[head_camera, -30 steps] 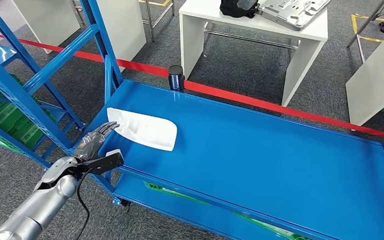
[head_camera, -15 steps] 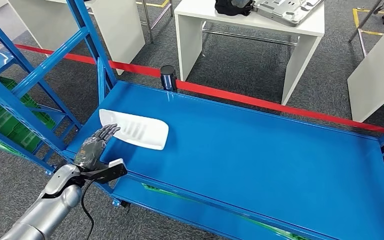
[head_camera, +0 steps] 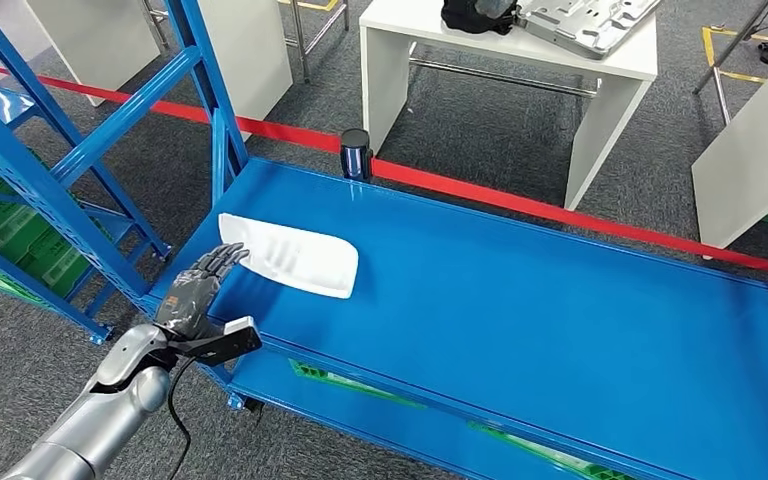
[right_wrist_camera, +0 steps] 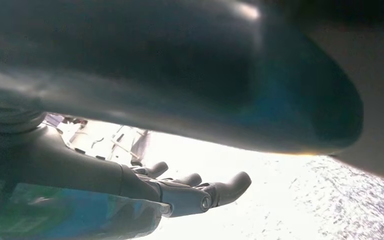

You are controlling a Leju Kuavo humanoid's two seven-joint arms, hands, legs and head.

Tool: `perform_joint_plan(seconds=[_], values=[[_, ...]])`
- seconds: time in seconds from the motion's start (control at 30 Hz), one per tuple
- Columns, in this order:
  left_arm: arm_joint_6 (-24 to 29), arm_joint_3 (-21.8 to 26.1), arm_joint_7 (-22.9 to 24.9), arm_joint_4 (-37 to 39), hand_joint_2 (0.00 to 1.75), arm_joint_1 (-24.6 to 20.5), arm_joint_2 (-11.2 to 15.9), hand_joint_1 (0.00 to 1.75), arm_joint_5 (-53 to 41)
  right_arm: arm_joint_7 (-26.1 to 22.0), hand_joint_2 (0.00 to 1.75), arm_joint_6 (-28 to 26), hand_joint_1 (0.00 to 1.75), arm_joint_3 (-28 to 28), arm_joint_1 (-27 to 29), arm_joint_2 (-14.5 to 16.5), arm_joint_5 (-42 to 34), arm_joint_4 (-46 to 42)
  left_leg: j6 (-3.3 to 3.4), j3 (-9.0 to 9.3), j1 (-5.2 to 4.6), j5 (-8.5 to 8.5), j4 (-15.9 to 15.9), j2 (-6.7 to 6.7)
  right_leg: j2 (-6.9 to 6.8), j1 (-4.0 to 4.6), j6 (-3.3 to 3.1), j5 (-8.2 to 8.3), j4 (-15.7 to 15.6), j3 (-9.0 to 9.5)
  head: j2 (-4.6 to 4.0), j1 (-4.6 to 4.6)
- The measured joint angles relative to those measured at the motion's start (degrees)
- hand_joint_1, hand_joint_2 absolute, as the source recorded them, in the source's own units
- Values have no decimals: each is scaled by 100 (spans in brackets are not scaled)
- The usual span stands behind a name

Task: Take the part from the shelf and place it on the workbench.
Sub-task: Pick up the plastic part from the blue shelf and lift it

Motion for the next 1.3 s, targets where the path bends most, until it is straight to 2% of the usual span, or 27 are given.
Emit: perform_joint_plan(seconds=[0.03,0.1,0.2,0.27,0.3,0.37,0.4,0.43,0.47,0.5,0.53,0.6,0.63,0.7,0.77,0.8,0.83,0.9,0.93,0.97,1.0,1.03,1.07,1.1,1.13,1.23,1.3], values=[[0,-4,0,0,175,-3,-4,0,1,0,0,-4,0,0,-2,-2,0,0,-15,-4,0,-10,20,-2,-5,0,21,164,-464,222,0,1],[1,-6,-3,0,175,-11,-7,0,3,-6,0,-13,0,0,-12,-5,1,0,-62,-25,-27,-40,68,-4,-11,9,-13,387,-1114,547,0,-2],[4,-8,-18,0,175,-16,-4,0,14,-24,0,-15,0,3,-12,0,10,0,-126,-49,-36,-54,98,-2,-6,17,-120,445,-1209,596,0,-9],[4,-8,-36,0,175,-15,4,0,23,-25,0,-11,0,8,-10,2,15,1,-185,-128,-14,-172,255,1,-4,-10,-172,461,-1218,603,0,-15],[4,-9,-50,0,175,-15,10,0,26,-25,0,-9,0,9,-12,1,15,1,-221,-242,1,-317,496,2,-3,-25,-194,467,-1223,605,0,-20],[1,-25,-89,2,175,-9,20,0,28,-24,0,-7,0,13,-13,-4,7,2,-278,-611,32,-693,1284,4,-3,-19,-219,468,-1221,600,0,-30],[-6,-43,-114,4,175,-5,19,0,27,-25,0,-6,0,14,-12,-3,-2,2,-292,-789,44,-819,1649,5,-3,-15,-221,468,-1220,597,0,-30],[-20,-66,-143,6,175,-4,14,0,25,-25,0,-6,0,17,-10,-2,-15,2,-297,-889,51,-845,1844,6,-3,-11,-222,467,-1220,598,0,-30],[-37,-91,-174,8,175,-12,6,0,20,-26,0,-7,0,24,-11,0,-26,2,-290,-867,55,-751,1785,6,0,-8,-222,467,-1220,601,0,-30],[-60,-119,-206,9,175,-33,-4,0,13,-26,0,-7,0,32,-14,2,-38,2,-271,-728,56,-567,1492,6,3,-4,-221,466,-1220,607,0,-30],[-82,-151,-238,10,175,-67,-16,0,1,-26,0,-7,0,41,-19,6,-49,1,-238,-508,52,-350,1045,4,7,1,-219,466,-1221,614,0,-30],[-125,-230,-300,10,175,-168,-48,0,-22,-26,0,-8,0,52,-30,19,-69,1,-169,-142,23,-112,314,6,11,25,-204,471,-1221,604,0,-27],[-149,-277,-329,12,175,-218,-68,0,-30,-26,0,-9,0,55,-34,26,-77,1,-144,-67,4,-90,153,7,10,32,-184,476,-1222,593,0,-26],[-205,-374,-381,16,175,-297,-113,0,-34,-26,0,-11,0,58,-39,38,-88,1,-109,-55,-22,-94,105,8,7,31,-122,493,-1243,583,0,-26],[-250,-472,-421,21,175,-371,-185,0,-34,-27,0,-16,0,61,-41,45,-98,2,-40,-1,-4,-35,17,18,1,32,-83,433,-1149,529,0,-20],[-263,-515,-434,23,175,-411,-224,0,-34,-28,0,-19,0,61,-43,46,-102,2,-5,25,9,-1,-31,22,-2,37,-85,333,-956,435,0,-14],[-274,-554,-440,26,175,-442,-262,0,-34,-30,0,-22,0,62,-44,46,-105,2,18,36,19,21,-59,27,-4,35,-104,178,-620,270,0,-7],[-284,-624,-445,41,175,-470,-313,0,-34,-33,0,-27,0,63,-40,45,-107,2,32,24,8,30,-64,28,-4,29,-116,-133,201,-127,0,0],[-286,-653,-447,52,175,-470,-333,0,-34,-33,0,-28,0,64,-33,44,-107,2,32,21,3,29,-62,28,-5,22,-95,-201,459,-257,0,0],[-288,-679,-455,64,175,-471,-350,0,-31,-33,0,-29,0,65,-27,43,-107,2,30,21,1,29,-59,26,-5,14,-51,-167,469,-267,0,0],[-290,-702,-470,74,175,-478,-364,0,-26,-33,0,-30,0,66,-22,40,-108,2,25,22,2,25,-50,21,-7,2,3,-39,213,-149,0,1],[-291,-726,-493,81,175,-490,-379,0,-17,-33,0,-32,0,67,-20,37,-113,2,13,20,4,17,-31,15,-12,-13,56,134,-215,61,0,1],[-297,-756,-522,86,175,-509,-395,0,-7,-33,0,-36,0,68,-22,33,-119,2,-9,10,-5,1,1,8,-15,-20,79,291,-655,274,0,1],[-311,-791,-552,91,175,-535,-410,0,2,-33,0,-44,0,68,-25,29,-128,2,-37,-6,-17,-19,35,2,-17,-25,66,405,-987,439,0,-2],[-328,-827,-578,97,175,-563,-427,0,9,-33,0,-52,0,68,-30,28,-139,2,-65,-22,-30,-34,62,-2,-17,-20,33,463,-1168,528,0,-4],[-374,-938,-628,119,175,-653,-484,0,26,-33,0,-74,0,70,-43,35,-161,2,-139,-58,-23,-51,93,-2,-12,-14,-90,503,-1223,550,0,-4],[-380,-993,-645,128,175,-709,-509,0,46,-33,0,-85,0,70,-44,42,-170,2,-201,-167,2,-215,328,2,-8,-44,-150,520,-1235,561,0,-12]])
